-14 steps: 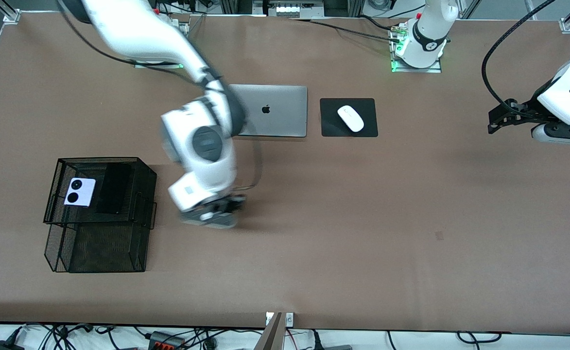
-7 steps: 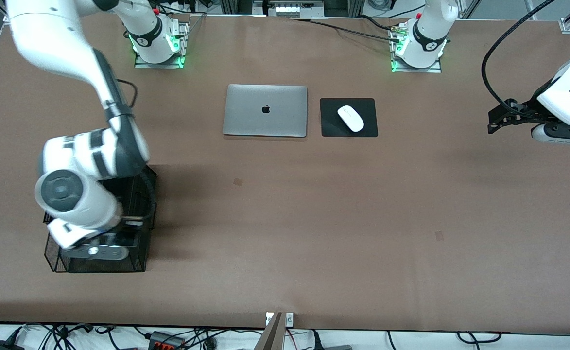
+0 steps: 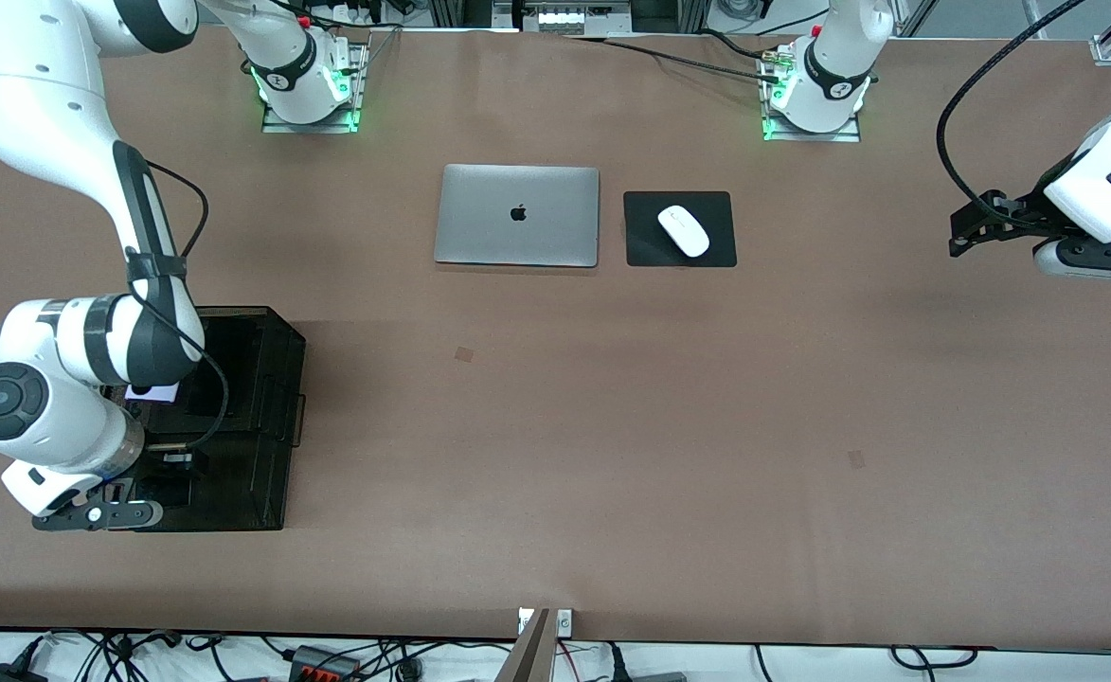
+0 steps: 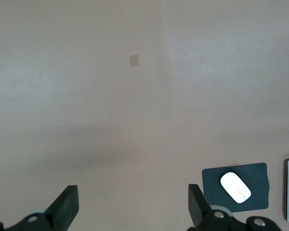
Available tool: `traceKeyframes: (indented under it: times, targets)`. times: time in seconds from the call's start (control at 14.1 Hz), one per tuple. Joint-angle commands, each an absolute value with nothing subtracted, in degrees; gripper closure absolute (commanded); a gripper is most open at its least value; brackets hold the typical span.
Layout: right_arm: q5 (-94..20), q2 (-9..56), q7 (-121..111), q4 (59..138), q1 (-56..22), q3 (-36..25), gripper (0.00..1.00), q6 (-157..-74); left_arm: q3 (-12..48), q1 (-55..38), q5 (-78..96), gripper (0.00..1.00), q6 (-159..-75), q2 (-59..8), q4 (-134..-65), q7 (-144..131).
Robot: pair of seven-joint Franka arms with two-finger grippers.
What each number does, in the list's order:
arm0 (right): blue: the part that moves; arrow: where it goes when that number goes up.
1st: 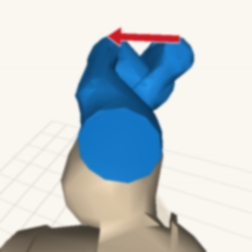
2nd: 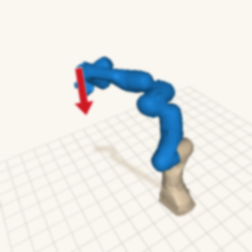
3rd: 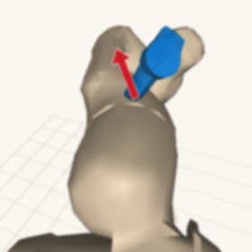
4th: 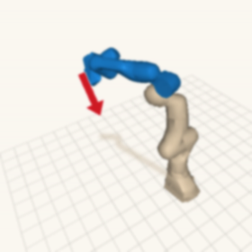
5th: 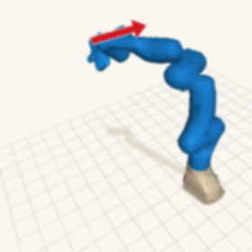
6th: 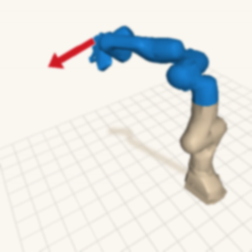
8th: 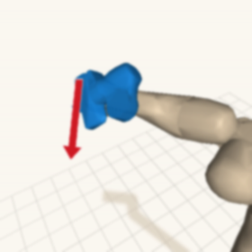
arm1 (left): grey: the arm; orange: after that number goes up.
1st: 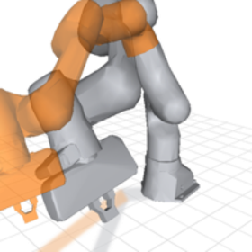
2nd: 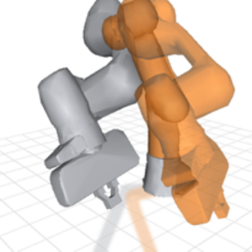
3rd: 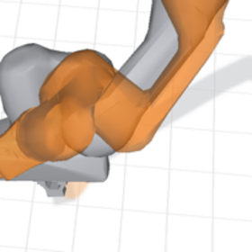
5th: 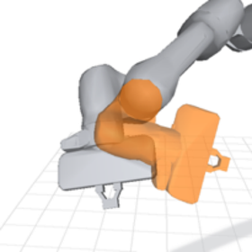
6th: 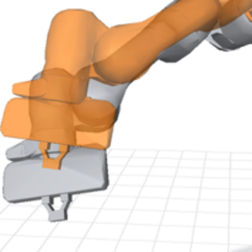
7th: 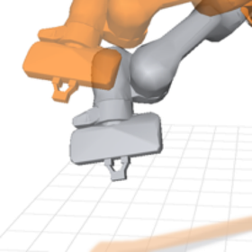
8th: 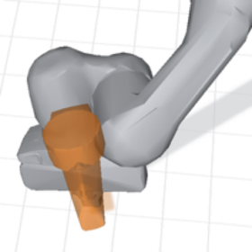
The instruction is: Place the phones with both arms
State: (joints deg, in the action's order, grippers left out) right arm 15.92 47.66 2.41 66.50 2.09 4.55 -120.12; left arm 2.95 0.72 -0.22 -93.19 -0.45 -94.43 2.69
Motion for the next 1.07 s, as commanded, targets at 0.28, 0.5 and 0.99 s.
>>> traceKeyframes:
  times: [0.28, 0.5, 0.99]
  targets:
    - [15.12, 48.34, 0.18, 71.62, 3.78, 5.98, 0.82, -122.17, 2.81, 0.62, 0.88, 0.00, -91.76, -1.05, -92.81, 2.99]
    - [11.09, 47.90, -0.08, 72.42, 4.48, 5.80, 0.00, -121.73, 2.81, 0.70, 0.97, 0.00, -91.76, -1.05, -92.81, 2.99]
    - [10.55, 37.29, 0.52, 68.12, 4.31, 7.03, 0.00, -114.04, 2.81, 0.53, 0.88, 0.00, -91.76, -1.05, -92.72, 3.08]
